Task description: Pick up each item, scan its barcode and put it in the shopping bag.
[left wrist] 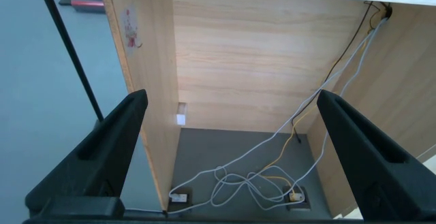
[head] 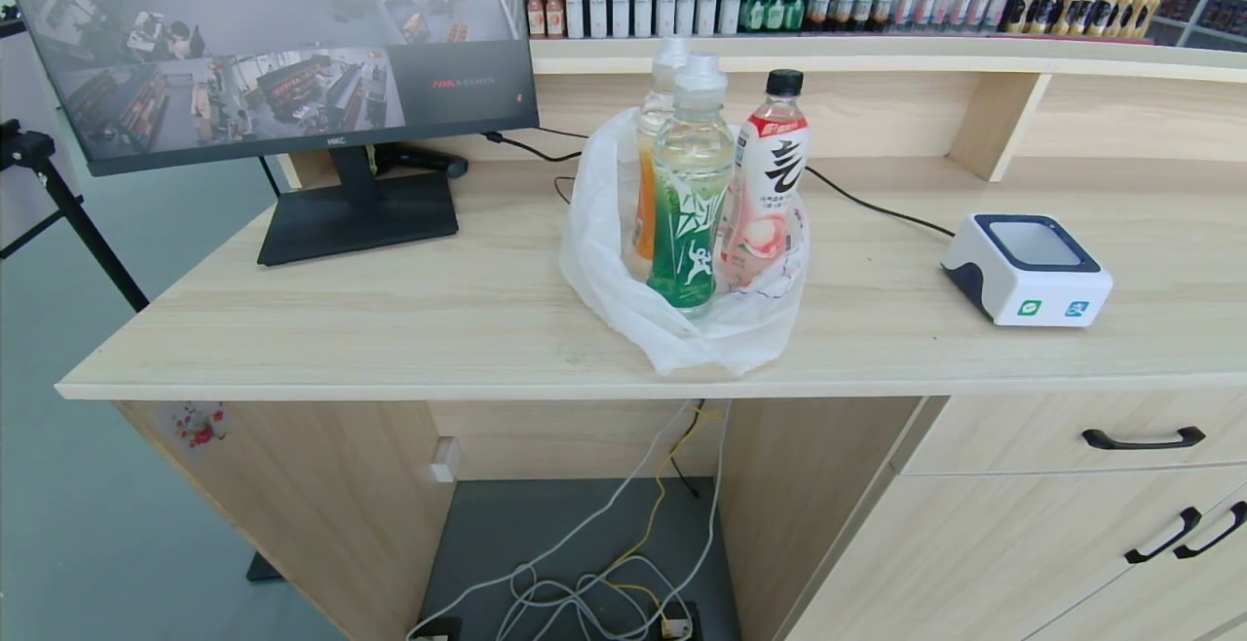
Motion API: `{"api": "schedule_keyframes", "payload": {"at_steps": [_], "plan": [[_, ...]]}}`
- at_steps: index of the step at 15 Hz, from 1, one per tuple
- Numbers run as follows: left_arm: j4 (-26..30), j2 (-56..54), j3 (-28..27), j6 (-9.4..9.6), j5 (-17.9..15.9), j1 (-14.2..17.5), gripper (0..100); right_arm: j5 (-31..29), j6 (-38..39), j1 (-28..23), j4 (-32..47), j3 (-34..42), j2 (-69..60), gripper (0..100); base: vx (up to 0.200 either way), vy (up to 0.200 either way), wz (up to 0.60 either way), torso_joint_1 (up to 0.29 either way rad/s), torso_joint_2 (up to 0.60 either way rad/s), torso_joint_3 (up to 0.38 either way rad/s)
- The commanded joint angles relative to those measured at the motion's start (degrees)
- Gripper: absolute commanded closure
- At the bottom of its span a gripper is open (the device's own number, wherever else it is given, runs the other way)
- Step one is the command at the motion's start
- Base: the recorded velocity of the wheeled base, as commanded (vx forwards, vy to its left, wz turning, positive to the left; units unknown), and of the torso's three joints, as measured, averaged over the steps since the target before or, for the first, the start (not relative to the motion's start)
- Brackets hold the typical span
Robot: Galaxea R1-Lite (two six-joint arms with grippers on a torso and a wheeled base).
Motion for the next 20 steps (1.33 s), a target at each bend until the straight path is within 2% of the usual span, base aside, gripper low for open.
{"api": "schedule_keyframes", "payload": {"at_steps": [1, 6, 20], "plan": [[-0.02, -0.02, 0.0, -0.07, 0.0, 0.02, 0, 0.29, -0.22, 0.06, 0.2, -0.07, 0.36, 0, 0.0, 0.0, 0.0, 0.0, 0.0, 0.0], [-0.02, -0.02, 0.0, -0.07, 0.0, 0.02, 0, 0.38, -0.92, 0.06, 0.2, -0.07, 0.36, 0, 0.0, 0.0, 0.0, 0.0, 0.0, 0.0], [-0.02, -0.02, 0.0, -0.07, 0.0, 0.11, 0, 0.38, -0.66, 0.06, 0.2, -0.07, 0.36, 0, 0.0, -0.2, 0.0, 0.003, 0.0, 0.002]]}}
